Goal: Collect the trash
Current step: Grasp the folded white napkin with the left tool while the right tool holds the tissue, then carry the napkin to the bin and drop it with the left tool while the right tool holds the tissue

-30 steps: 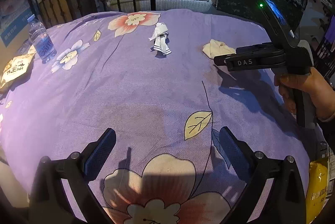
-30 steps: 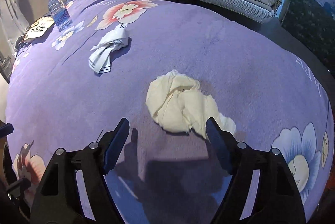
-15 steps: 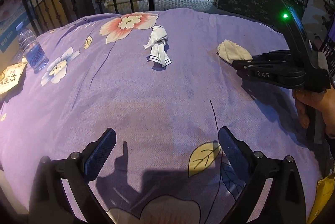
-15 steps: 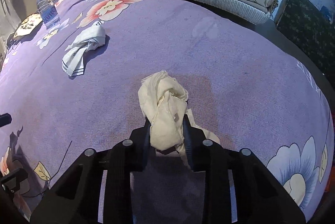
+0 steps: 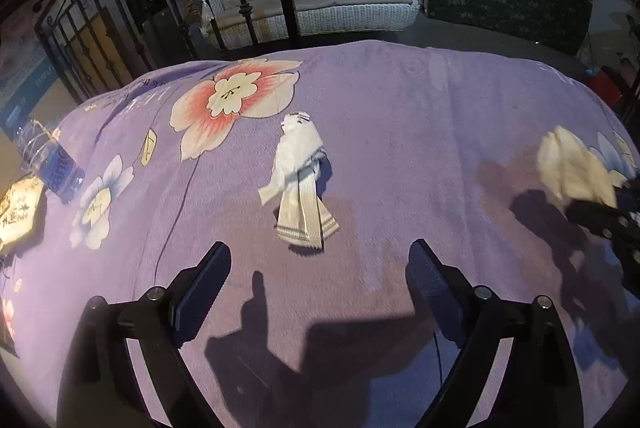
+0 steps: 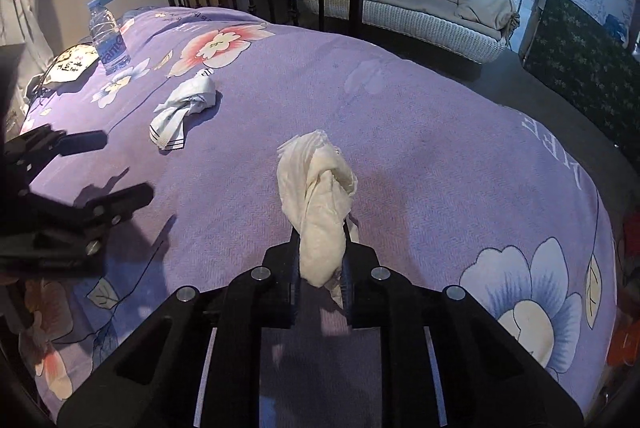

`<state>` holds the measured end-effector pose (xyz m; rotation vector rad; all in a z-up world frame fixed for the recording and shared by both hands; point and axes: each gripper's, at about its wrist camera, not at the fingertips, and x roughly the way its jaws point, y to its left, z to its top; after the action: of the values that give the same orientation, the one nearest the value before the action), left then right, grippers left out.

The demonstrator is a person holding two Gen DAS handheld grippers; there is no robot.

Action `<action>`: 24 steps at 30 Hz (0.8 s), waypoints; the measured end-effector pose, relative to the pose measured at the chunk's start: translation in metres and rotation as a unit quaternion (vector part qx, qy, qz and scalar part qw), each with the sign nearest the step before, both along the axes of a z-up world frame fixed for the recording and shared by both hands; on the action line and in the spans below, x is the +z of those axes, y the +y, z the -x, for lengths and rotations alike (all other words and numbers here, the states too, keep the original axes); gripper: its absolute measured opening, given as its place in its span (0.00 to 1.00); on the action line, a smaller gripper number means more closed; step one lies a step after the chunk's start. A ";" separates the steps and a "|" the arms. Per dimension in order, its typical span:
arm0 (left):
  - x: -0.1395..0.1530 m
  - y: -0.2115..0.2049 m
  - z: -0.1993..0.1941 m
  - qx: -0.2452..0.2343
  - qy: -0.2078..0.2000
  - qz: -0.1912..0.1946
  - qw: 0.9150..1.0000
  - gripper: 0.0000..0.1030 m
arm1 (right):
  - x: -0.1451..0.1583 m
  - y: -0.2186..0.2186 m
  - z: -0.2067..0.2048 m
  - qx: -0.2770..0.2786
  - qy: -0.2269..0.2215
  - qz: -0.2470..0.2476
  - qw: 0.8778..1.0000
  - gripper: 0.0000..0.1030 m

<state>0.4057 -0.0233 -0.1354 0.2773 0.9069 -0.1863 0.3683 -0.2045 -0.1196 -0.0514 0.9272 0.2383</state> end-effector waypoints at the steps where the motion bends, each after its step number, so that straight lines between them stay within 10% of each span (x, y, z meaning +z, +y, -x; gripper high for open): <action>1: -0.001 -0.002 -0.007 0.004 0.001 -0.004 1.000 0.80 | 0.001 -0.003 0.004 0.001 0.000 -0.001 1.000 0.16; 9: -0.014 -0.011 -0.041 0.034 0.017 -0.011 0.999 0.59 | 0.007 -0.021 0.030 0.011 0.003 -0.018 1.000 0.16; 16: -0.016 -0.012 -0.042 0.046 0.018 -0.003 0.999 0.20 | 0.008 -0.023 0.039 0.022 0.003 -0.024 0.999 0.16; 24: -0.007 -0.011 -0.023 0.035 0.002 0.007 0.999 0.16 | 0.007 -0.026 0.041 0.020 0.005 -0.029 0.999 0.16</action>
<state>0.4283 -0.0347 -0.1426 0.2330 0.9178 -0.1286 0.3271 -0.2303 -0.1125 -0.0142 0.9284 0.3021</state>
